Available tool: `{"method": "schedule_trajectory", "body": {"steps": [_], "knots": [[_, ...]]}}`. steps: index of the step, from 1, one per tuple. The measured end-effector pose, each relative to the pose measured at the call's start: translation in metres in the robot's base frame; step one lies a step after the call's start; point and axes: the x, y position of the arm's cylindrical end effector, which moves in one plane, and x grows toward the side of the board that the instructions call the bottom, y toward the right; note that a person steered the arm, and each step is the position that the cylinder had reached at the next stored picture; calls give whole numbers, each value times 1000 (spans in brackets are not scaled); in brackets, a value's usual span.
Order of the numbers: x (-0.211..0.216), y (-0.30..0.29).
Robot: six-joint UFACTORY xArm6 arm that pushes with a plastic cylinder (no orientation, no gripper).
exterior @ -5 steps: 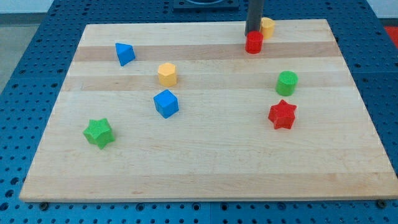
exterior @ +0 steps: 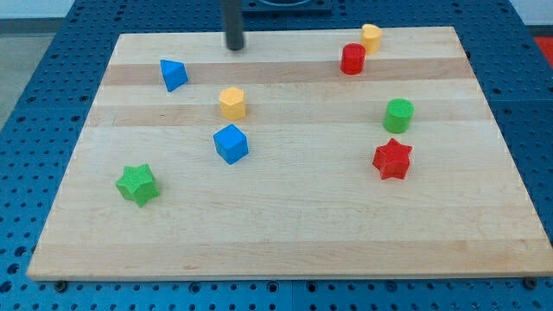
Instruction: Push the blue triangle down and right a bit
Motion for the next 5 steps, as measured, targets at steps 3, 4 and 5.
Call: {"method": "schedule_trajectory", "body": {"steps": [3,4,5], "knots": [[69,-71],[70,-69],[104,-44]]}}
